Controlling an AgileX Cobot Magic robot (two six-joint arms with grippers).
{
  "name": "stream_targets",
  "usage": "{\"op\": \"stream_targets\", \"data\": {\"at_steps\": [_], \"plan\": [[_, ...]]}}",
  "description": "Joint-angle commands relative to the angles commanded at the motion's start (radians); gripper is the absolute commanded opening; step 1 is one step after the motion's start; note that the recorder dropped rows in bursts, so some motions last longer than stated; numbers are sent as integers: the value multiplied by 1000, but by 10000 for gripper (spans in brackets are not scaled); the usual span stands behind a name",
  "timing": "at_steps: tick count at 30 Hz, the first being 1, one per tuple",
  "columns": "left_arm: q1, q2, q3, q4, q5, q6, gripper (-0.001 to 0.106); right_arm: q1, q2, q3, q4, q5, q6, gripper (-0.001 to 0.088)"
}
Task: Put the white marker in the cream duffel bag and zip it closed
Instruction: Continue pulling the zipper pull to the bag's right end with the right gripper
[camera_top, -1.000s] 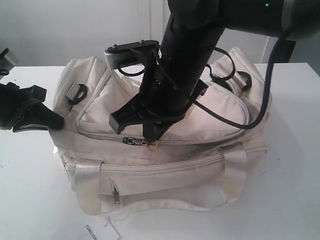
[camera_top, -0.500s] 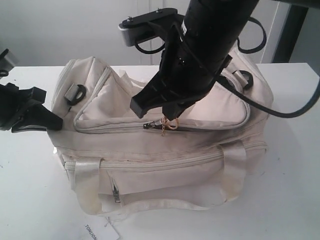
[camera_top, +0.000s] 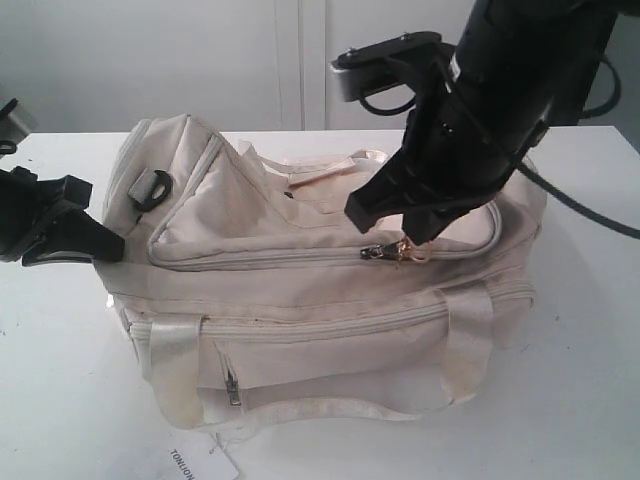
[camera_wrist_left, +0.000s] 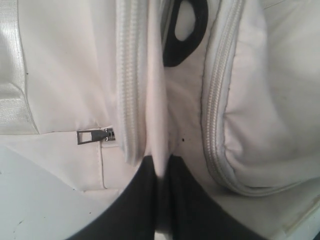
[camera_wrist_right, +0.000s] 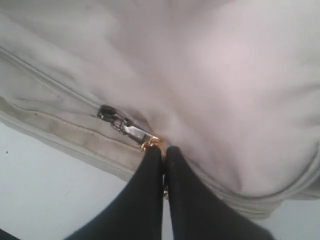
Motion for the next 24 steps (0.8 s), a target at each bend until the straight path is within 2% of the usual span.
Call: {"op": "stream_targets", "data": {"at_steps": [10,24], "plan": [[0,0,0,7,-2,0,0,-85,-77,18,-6,0,0,0],[0,0,0,7,-2,0,0,-94,-89,18,25,0,0,0]]}}
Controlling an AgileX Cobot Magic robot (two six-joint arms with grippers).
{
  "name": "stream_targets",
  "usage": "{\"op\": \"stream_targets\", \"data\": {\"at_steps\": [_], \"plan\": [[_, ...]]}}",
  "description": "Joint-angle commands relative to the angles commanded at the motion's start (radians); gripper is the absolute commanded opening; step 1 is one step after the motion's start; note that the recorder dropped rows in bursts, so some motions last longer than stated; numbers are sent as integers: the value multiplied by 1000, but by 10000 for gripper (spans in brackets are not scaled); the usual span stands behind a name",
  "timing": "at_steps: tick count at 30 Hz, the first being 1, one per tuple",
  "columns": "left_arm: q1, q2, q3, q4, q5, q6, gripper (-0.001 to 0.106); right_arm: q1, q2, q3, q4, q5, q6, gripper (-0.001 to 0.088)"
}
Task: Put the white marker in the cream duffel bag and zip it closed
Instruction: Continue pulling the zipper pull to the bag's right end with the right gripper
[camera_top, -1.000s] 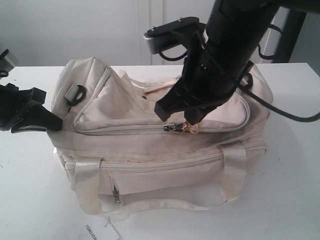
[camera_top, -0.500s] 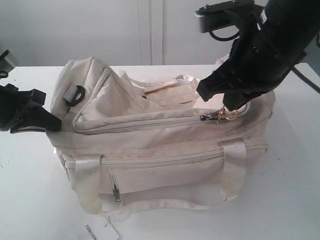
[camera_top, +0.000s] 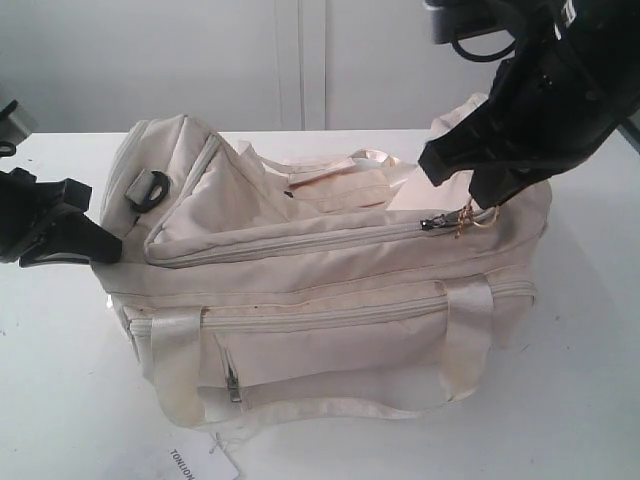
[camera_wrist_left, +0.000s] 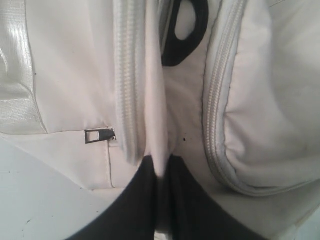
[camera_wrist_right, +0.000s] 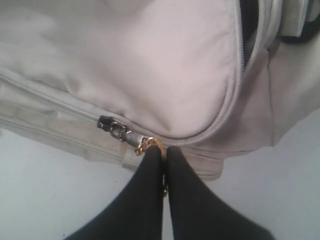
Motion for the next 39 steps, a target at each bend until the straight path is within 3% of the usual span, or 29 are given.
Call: {"op": "stream_targets", "data": {"at_steps": [7,13,26,39], "plan": [[0,0,0,8,0,0,0,-67,0,0,197,0,-91,0],[0,0,0,8,0,0,0,-133,0,0,213,0,-95,0],[0,0,0,14,-4,0,0,-240,0,0,198,0,-98,0],[0,0,0,23,-17,0,0,-241,0,0,10,0,7,0]]}}
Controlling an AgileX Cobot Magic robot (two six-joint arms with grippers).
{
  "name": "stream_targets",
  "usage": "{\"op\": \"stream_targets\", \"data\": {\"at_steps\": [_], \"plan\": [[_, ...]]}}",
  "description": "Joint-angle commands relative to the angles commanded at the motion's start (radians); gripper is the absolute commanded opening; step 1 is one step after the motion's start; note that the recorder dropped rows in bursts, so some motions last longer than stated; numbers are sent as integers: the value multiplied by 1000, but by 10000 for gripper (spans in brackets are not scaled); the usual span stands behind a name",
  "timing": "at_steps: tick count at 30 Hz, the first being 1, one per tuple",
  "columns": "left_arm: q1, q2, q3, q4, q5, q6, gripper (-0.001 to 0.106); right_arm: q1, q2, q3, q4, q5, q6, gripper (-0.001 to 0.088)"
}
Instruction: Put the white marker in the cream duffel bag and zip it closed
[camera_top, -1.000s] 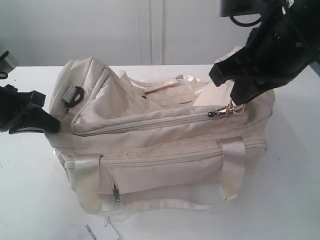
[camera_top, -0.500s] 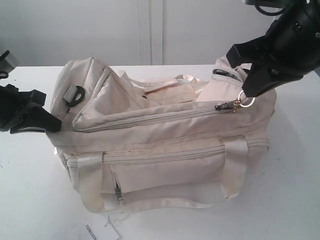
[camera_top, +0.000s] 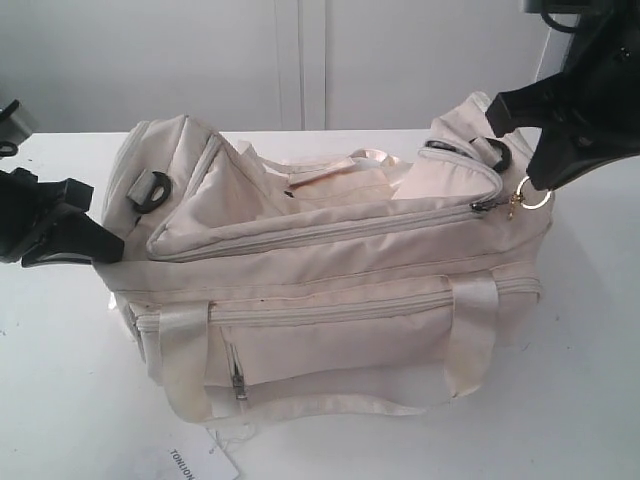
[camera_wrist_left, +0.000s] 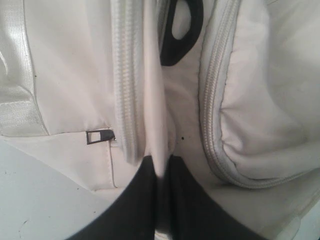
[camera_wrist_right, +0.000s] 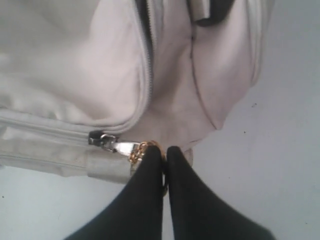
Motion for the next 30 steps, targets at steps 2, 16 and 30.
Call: {"op": "stream_targets", "data": {"at_steps": [2,16,30], "plan": [[0,0,0,0,-2,0,0,0,0,0,-23,0,15,0],[0,0,0,0,-85,0,0,0,0,91,8,-99,50,0],[0,0,0,-8,-160,0,0,0,0,92,190,-105,-82,0]]}}
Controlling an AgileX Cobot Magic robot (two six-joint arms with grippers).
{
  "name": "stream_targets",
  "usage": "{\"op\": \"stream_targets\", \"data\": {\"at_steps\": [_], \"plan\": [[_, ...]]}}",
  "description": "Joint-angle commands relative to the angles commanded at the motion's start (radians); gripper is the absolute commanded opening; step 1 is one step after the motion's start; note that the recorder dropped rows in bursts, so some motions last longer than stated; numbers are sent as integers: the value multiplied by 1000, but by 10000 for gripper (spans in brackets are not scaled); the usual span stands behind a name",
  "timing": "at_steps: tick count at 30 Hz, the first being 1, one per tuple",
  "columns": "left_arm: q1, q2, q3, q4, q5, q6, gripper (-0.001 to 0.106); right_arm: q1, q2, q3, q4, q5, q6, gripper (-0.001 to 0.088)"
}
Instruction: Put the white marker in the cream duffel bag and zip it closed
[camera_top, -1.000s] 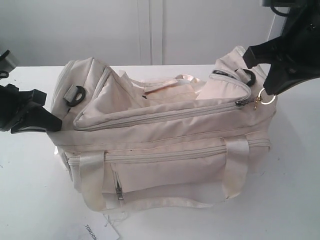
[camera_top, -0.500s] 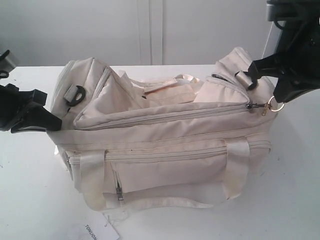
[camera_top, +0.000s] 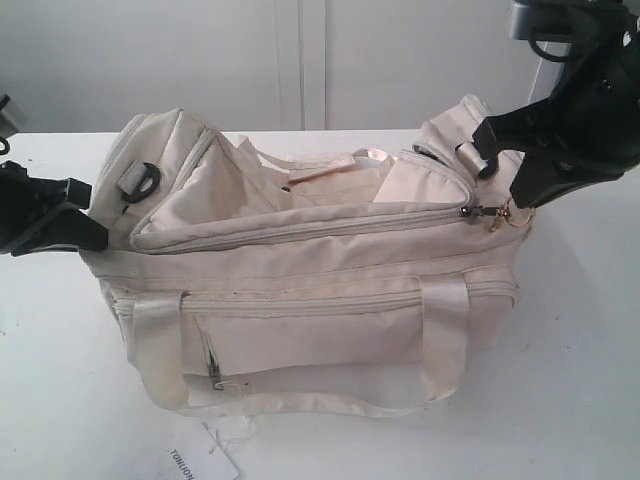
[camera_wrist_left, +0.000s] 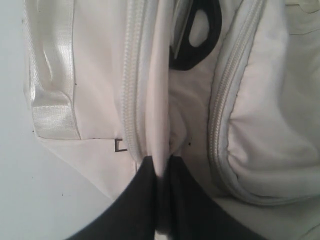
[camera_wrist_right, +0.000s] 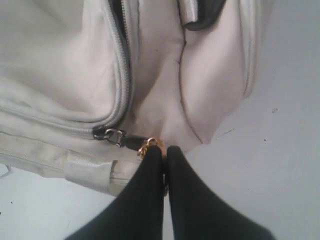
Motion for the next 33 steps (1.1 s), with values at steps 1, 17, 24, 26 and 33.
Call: {"op": "stream_targets", "data": {"at_steps": [1,17,24,26,33], "plan": [[0,0,0,0,0,0,0,0,0,0,0,0,0,0],[0,-6,0,-61,13,48,277,0,0,0,76,-26,-20,0],[0,-6,-16,-58,46,48,607,0,0,0,76,-26,-20,0],[0,-19,-34,-41,80,48,614,0,0,0,76,-26,-20,0],[0,-123,-63,-24,106,52,614,0,0,0,76,-26,-20,0]]}}
